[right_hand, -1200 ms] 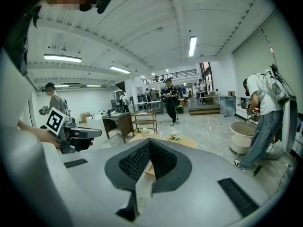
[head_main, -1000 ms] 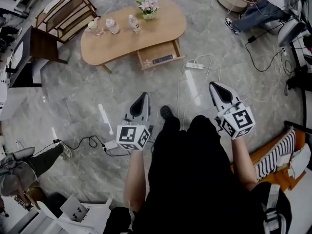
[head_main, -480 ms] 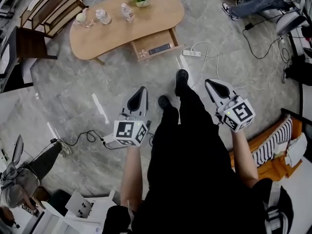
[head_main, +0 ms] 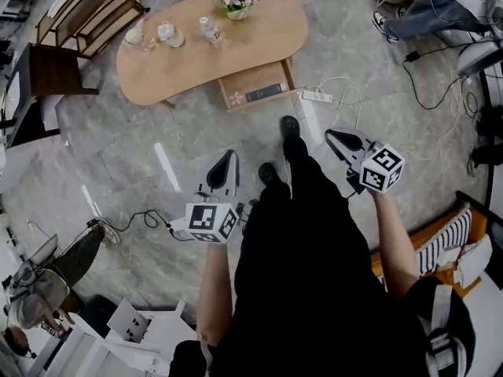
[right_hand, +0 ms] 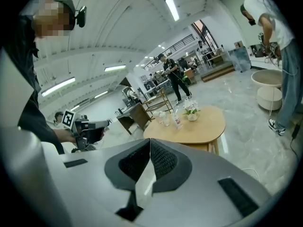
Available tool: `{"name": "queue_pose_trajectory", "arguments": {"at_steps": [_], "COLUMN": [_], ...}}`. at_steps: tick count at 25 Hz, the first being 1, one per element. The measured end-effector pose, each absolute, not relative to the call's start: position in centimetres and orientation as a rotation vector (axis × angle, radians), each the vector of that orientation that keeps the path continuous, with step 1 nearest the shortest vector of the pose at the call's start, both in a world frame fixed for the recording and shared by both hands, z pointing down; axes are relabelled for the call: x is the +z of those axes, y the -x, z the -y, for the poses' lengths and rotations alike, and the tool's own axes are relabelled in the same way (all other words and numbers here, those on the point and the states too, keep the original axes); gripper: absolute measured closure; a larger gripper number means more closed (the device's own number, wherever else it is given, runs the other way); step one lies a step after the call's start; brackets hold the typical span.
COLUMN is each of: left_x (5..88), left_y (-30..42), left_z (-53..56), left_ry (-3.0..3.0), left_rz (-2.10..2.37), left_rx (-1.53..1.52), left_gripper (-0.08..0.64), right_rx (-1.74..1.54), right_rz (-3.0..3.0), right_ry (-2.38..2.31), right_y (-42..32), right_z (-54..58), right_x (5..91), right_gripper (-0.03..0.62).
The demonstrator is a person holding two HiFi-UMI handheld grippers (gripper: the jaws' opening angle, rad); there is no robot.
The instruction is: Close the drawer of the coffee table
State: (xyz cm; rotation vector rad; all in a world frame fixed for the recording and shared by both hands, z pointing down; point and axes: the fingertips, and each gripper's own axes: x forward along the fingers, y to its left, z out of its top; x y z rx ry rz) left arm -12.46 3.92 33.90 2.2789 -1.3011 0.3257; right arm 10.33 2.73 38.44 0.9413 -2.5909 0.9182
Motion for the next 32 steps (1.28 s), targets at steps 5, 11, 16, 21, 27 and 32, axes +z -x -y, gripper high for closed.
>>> {"name": "queue_pose_trajectory", "arguments": {"at_steps": [5, 11, 16, 21, 27, 32], "left_x": [36.1, 40.3, 45.2, 51.0, 58.7, 65.9], "left_y": [10.8, 10.1, 10.3, 11.0, 12.8, 14.4], "left_z": [0.1, 4.3, 6.8, 8.8, 10.3, 10.9], "left_ry": [-2.196, -2.109, -2.05, -2.029, -1.998, -1.976], "left_rz": [1.332, 1.385, 1.399, 1.364, 1.325, 1.306], "left_rx": [0.355, 0.401, 0.439, 0.493, 0.54, 0.583], "left_gripper": [0.545, 0.545, 0.543, 0.543, 0.543, 0.541], "right_rx": [0.986, 1.101, 1.076, 1.004, 0.898, 0.81], "right_rz": [2.559, 2.521, 2.474, 2.412, 2.329, 2.258], "right_ry": [-0.843, -0.723, -0.606, -0.534, -0.507, -0.461], "right_y": [-12.7, -14.6, -14.7, -14.2, -13.9, -14.5], "right_z": [2.2, 7.2, 9.9, 11.6, 13.6, 14.2], "right_x": [42.5, 47.3, 52.1, 57.8, 65.9, 72.9], "right_gripper": [0.578, 0.497, 0.448, 0.42, 0.399, 0.386]}}
